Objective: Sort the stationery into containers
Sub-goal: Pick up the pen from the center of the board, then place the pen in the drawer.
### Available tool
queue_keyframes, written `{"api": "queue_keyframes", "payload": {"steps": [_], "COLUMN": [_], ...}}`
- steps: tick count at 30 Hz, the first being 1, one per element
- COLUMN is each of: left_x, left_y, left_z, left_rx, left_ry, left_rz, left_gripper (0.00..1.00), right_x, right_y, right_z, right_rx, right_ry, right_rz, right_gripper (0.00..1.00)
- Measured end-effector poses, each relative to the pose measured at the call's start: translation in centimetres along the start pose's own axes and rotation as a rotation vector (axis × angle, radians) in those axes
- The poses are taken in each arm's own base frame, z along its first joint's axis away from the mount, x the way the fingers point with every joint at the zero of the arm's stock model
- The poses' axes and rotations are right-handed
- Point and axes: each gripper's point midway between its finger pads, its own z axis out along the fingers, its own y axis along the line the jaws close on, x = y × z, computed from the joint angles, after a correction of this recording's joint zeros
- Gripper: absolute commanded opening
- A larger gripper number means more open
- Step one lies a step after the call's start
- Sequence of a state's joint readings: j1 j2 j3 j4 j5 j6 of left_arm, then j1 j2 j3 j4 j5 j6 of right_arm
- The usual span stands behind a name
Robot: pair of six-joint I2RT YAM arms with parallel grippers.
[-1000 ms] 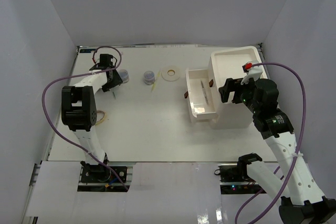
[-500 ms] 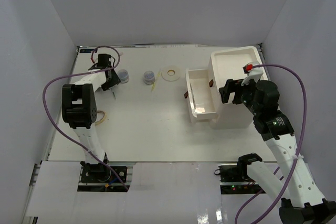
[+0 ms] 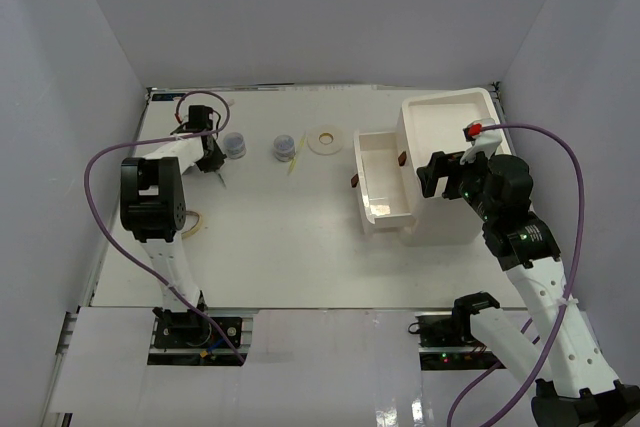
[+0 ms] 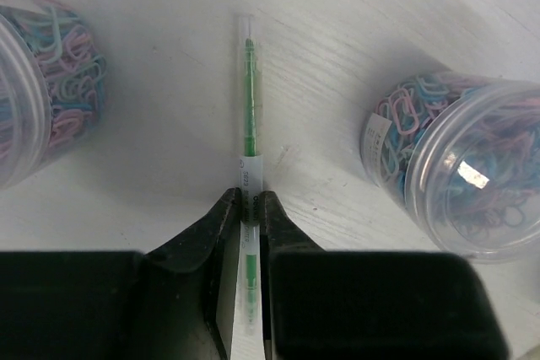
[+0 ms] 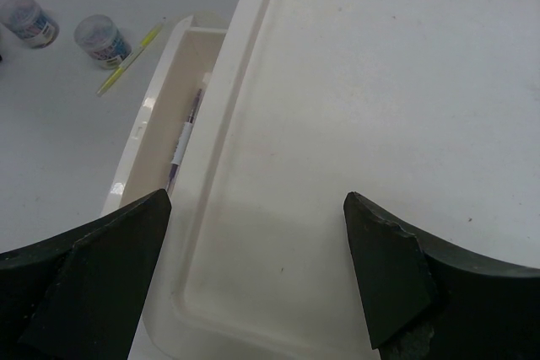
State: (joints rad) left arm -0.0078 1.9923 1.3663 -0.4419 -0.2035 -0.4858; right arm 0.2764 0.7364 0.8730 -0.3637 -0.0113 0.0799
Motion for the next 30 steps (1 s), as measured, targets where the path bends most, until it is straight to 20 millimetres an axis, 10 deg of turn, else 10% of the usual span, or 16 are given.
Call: {"api": "queue_keyframes", "payload": {"steps": [12,19,25,30], "left_x": [1.9,1.7,9.0,13.4], "left_y": [-1.5,-12.1,-22.5,-28.1], "left_z": [-3.6,-15.3,-24.7,-27.9], "left_rx": [0.133,0.551,0.924,1.054], "left_ry": [0.033,-0.076,0.005,0.105], "left_rz": [0.002,0.111,0.258,0.275], "left_gripper": [0.04,0.05,0.06,0.1], "right_x": [-0.1,-0.1,-0.1,-0.1], "right_y": [0.1,0.2,0.3,0.3], "right_z": [-0.2,-0.2,-0.1,-0.1], "right_rx": [-0.005,-0.006,-0.016,-0.016], "right_ry": [-0.008,-0.009,-0.006,-0.006], "right_rz": [0.006,0.01,0.01,0.01], "right_gripper": [0.9,0.9,0.9,0.9]}}
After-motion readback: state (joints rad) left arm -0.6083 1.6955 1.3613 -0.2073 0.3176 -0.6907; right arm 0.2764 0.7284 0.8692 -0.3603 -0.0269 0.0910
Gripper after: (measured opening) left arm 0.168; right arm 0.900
